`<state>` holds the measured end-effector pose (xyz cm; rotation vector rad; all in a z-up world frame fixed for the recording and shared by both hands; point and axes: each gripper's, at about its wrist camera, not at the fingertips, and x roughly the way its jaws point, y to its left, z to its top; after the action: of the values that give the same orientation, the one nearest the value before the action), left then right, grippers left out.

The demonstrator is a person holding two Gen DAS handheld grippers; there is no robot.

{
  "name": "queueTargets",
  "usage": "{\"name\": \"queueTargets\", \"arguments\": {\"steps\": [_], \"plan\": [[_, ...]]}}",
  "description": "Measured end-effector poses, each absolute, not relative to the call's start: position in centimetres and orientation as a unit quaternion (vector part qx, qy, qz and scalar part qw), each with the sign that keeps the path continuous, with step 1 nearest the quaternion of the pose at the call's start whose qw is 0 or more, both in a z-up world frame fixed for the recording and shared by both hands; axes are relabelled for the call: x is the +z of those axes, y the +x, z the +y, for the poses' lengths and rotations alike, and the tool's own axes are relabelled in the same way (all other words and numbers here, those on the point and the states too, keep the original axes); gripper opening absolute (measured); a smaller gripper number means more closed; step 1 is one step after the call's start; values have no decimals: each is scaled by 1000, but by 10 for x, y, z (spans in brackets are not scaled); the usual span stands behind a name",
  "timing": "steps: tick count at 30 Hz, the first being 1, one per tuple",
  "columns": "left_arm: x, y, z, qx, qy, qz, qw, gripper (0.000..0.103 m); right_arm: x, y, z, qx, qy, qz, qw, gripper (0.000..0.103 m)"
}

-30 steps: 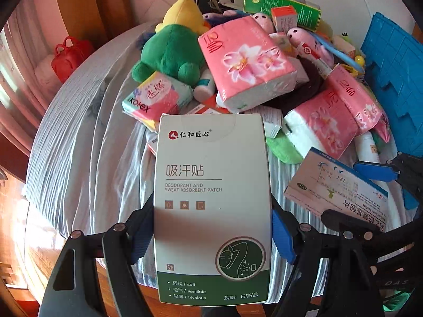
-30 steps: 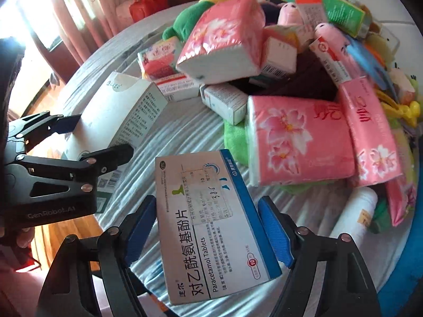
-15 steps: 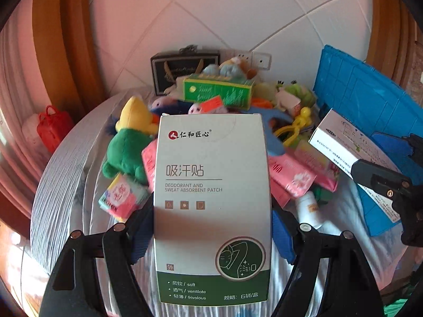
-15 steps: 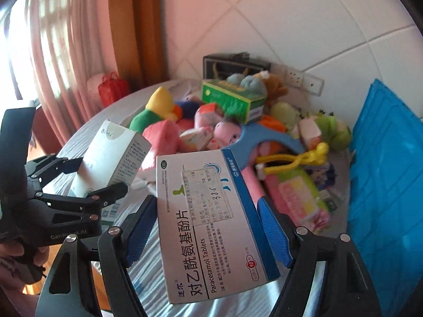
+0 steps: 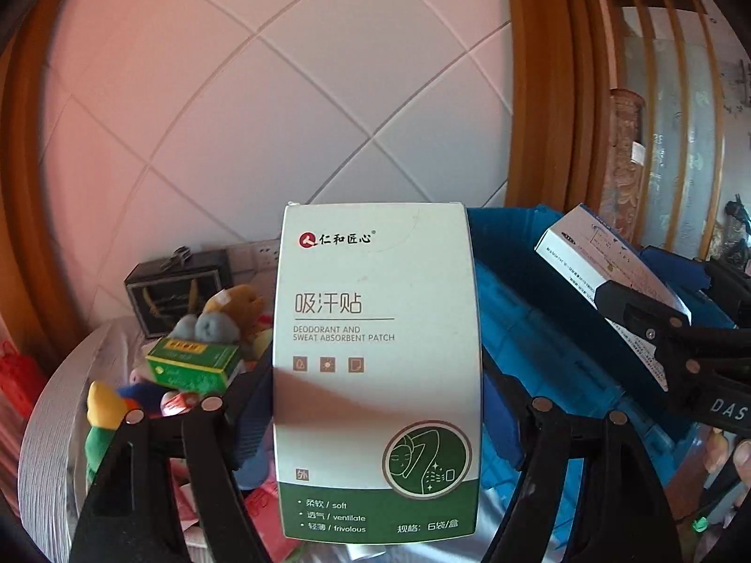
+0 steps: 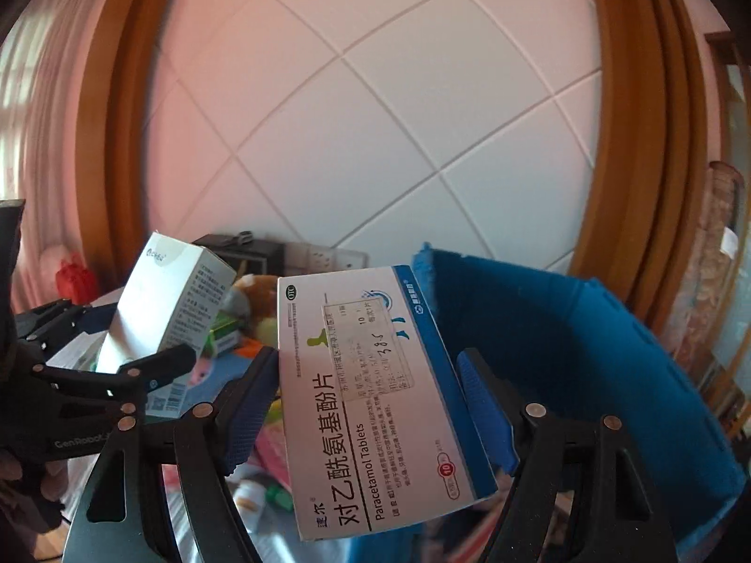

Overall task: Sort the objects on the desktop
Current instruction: 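Carry the sweat-patch box and paracetamol box over the crate and open both tools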

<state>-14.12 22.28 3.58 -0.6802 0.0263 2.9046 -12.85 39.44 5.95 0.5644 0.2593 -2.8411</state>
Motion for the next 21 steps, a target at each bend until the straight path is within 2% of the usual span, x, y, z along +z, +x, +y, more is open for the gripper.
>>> {"name": "queueTargets", "arguments": {"steps": [9, 14, 21], "plan": [[73, -178, 357, 960, -237, 1, 152, 76, 77, -144, 511, -979, 186, 86, 20, 77], [63, -196, 417, 948, -267, 7, 171, 76, 65, -157, 558, -974, 206, 91, -13, 77], [31, -219, 466, 939, -308, 48, 147, 76, 37, -174, 610, -967, 232, 89, -57, 77]]}}
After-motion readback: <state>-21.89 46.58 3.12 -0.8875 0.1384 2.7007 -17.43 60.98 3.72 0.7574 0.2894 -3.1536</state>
